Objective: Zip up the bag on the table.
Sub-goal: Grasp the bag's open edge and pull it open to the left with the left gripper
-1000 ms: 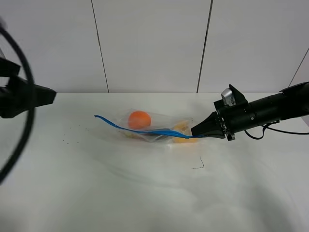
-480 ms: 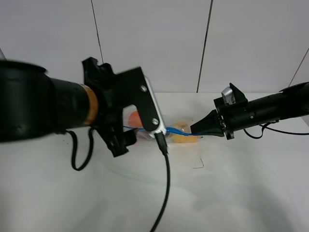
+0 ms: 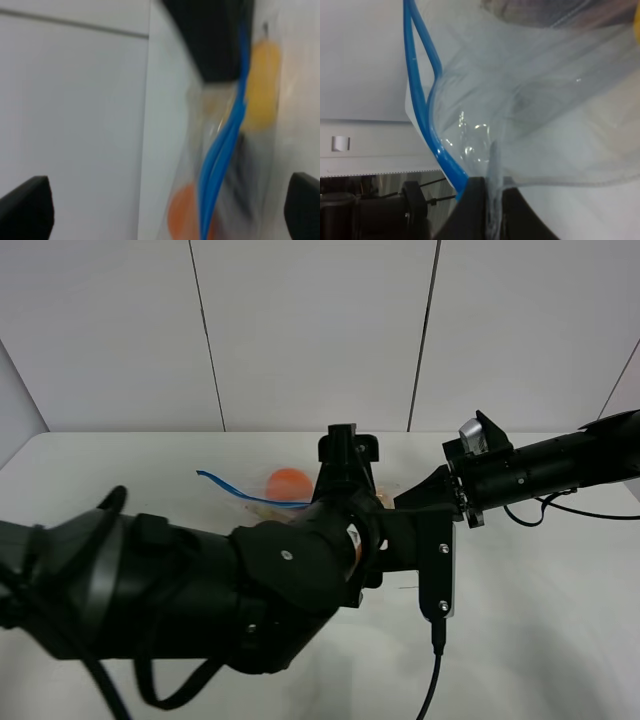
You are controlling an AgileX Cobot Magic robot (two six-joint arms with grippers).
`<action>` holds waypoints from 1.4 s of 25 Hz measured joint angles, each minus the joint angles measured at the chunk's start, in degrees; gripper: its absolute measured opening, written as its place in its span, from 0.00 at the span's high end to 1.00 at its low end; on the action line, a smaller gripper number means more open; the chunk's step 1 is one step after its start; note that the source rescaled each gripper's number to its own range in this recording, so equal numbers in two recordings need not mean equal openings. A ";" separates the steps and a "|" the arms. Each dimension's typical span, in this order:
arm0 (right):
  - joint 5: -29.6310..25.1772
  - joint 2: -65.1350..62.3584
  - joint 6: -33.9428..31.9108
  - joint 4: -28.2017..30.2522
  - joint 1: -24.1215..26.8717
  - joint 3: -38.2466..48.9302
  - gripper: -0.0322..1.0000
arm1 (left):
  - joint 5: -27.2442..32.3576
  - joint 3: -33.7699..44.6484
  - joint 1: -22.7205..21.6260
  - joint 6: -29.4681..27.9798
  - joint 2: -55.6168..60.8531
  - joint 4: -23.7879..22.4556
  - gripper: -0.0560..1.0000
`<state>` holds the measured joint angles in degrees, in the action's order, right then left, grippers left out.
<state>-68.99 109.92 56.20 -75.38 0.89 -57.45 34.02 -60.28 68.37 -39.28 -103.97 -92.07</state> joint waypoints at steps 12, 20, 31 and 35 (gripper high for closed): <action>0.00 0.00 -0.38 -0.31 0.00 0.00 0.97 | 1.60 -6.63 0.00 -0.27 -9.51 -0.42 0.08; 0.00 0.00 -0.40 -0.25 0.00 0.00 0.97 | 1.97 -6.68 -1.13 -0.32 -9.75 -2.99 0.17; 0.00 0.00 -0.40 -0.25 0.00 0.00 0.97 | 1.33 -6.74 -2.11 -0.32 -9.75 -3.44 0.38; 0.00 0.00 -0.40 -0.25 0.00 0.00 0.97 | 1.33 -6.74 -2.11 -0.32 -9.75 -3.44 0.44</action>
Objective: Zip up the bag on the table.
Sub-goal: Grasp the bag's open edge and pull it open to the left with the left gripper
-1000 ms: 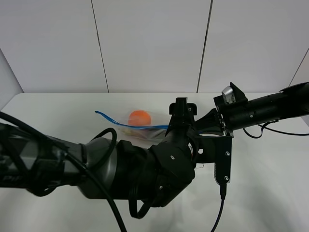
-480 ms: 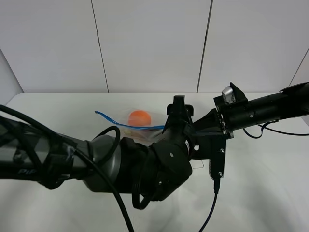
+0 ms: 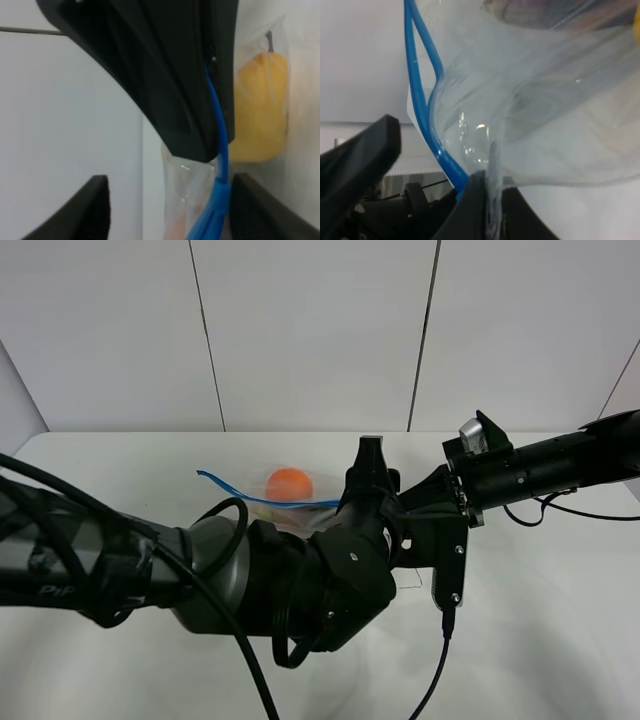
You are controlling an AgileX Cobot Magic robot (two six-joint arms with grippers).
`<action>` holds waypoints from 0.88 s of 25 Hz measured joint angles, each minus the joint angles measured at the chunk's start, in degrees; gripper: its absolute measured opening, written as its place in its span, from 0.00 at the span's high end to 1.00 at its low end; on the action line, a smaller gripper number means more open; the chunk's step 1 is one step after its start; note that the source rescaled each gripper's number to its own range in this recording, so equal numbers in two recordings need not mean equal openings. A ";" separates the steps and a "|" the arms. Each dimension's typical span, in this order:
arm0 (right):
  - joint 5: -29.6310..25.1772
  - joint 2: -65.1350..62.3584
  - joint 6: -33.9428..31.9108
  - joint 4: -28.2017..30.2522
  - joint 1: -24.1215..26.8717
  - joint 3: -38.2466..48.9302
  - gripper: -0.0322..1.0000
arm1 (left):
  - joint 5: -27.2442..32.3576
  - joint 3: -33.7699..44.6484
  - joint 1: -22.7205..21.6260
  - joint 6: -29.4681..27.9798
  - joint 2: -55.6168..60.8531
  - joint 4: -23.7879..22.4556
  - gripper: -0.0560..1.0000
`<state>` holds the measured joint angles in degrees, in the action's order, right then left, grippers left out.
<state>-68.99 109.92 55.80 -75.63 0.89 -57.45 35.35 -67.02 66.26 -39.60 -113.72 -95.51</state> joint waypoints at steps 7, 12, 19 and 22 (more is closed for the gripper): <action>0.00 0.00 0.00 0.00 0.00 0.00 0.97 | -0.47 0.00 0.00 -0.05 0.00 0.00 0.49; 0.00 0.00 0.00 0.00 0.00 0.00 0.97 | -0.95 0.00 0.00 -0.05 0.00 0.71 0.54; 0.00 0.00 0.00 0.00 0.00 0.00 0.97 | -1.24 0.00 0.00 -0.05 0.00 2.54 0.56; 0.00 0.00 0.00 0.00 0.00 0.00 0.97 | -1.24 0.00 0.17 -0.05 0.00 2.59 0.56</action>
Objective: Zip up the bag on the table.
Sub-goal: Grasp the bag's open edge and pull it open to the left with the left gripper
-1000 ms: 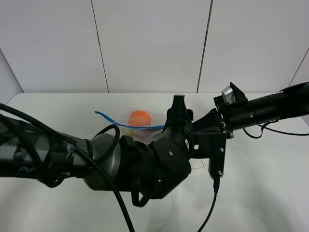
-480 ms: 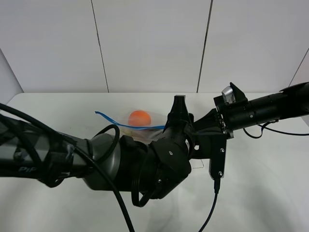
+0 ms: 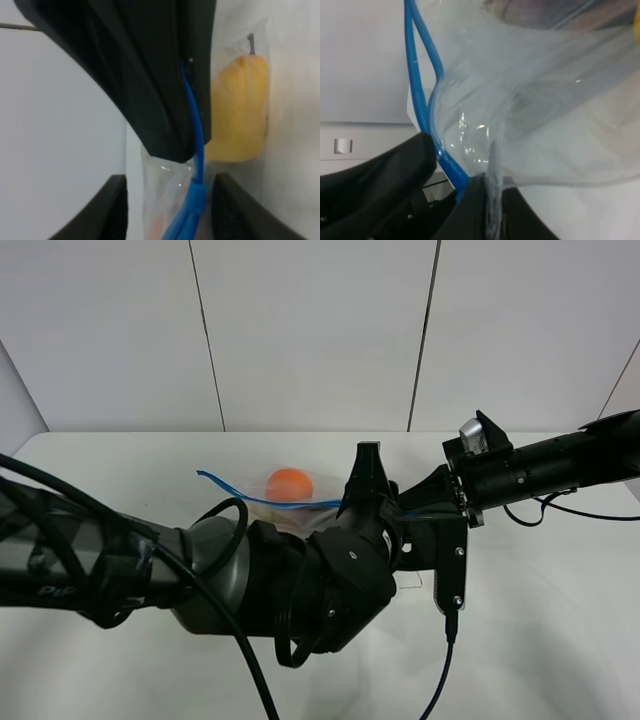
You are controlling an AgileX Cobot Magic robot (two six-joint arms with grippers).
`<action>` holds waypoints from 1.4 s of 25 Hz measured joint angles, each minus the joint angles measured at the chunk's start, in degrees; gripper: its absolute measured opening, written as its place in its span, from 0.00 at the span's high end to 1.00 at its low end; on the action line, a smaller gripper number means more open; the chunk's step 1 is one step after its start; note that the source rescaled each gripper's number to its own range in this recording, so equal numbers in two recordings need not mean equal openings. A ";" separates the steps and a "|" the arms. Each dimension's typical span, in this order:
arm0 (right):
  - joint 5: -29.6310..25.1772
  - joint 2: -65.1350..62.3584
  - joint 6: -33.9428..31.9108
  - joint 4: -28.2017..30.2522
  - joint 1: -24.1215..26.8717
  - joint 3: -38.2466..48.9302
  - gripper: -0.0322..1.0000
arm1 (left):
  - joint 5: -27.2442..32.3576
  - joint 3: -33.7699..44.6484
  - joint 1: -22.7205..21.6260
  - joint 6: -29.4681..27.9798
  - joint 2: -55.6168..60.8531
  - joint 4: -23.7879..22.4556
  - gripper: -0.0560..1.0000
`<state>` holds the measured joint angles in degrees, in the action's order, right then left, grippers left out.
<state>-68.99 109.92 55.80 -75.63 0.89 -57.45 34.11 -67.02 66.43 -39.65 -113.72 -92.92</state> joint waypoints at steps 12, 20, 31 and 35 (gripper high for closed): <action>0.00 0.00 0.00 -0.19 0.00 0.00 0.97 | -0.73 0.00 0.19 0.29 0.00 0.21 0.85; 0.00 0.00 0.00 -0.19 0.00 0.00 0.97 | -2.06 0.00 0.19 1.94 0.00 0.62 0.95; 0.00 0.00 0.19 0.04 0.00 0.00 0.97 | -2.46 -0.28 -0.36 7.24 0.00 3.98 0.95; 0.31 0.00 0.19 -0.32 0.00 0.00 0.97 | -1.92 -0.28 -1.08 10.26 0.00 4.69 0.95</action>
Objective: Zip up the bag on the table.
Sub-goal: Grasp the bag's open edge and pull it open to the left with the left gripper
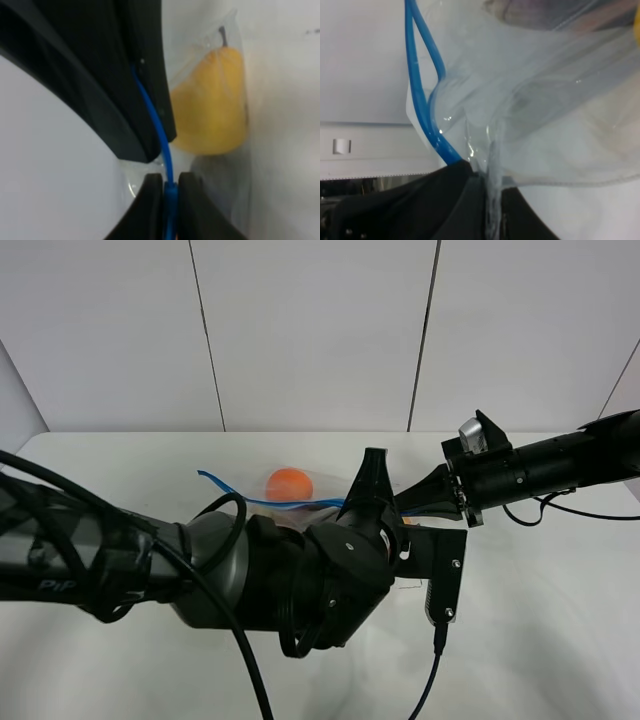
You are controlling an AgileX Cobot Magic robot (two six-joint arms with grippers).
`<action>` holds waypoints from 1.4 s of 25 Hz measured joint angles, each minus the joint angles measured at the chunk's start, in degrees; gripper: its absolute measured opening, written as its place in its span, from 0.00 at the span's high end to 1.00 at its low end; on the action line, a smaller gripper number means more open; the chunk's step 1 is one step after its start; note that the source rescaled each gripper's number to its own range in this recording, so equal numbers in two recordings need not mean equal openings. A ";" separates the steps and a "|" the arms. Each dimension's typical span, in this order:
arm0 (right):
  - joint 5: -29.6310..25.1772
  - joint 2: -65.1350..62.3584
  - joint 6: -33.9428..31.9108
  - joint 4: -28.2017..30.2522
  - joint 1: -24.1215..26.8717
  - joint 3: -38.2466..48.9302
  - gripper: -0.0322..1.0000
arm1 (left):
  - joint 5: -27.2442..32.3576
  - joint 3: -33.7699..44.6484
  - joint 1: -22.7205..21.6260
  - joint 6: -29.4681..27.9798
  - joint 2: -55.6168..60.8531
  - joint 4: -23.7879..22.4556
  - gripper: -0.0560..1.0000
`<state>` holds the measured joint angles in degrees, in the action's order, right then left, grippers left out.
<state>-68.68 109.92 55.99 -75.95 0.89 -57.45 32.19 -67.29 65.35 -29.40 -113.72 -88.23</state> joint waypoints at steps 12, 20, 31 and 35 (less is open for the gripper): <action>1.17 0.00 -0.60 0.34 0.00 0.00 0.97 | 5.06 0.00 -2.82 0.70 0.12 2.21 0.95; 1.17 0.00 -0.62 0.28 0.00 0.00 0.97 | 5.85 0.00 -8.91 3.36 1.41 3.75 0.95; 1.19 0.00 -0.62 0.11 0.00 0.00 0.97 | 6.26 0.00 -16.36 5.53 1.53 5.52 0.95; 1.14 0.00 -0.57 0.11 0.00 0.00 0.97 | 6.26 0.00 -19.44 5.75 1.53 5.69 0.95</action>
<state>-67.55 109.92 55.43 -75.84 0.89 -57.45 38.45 -67.29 45.92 -23.65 -112.19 -82.54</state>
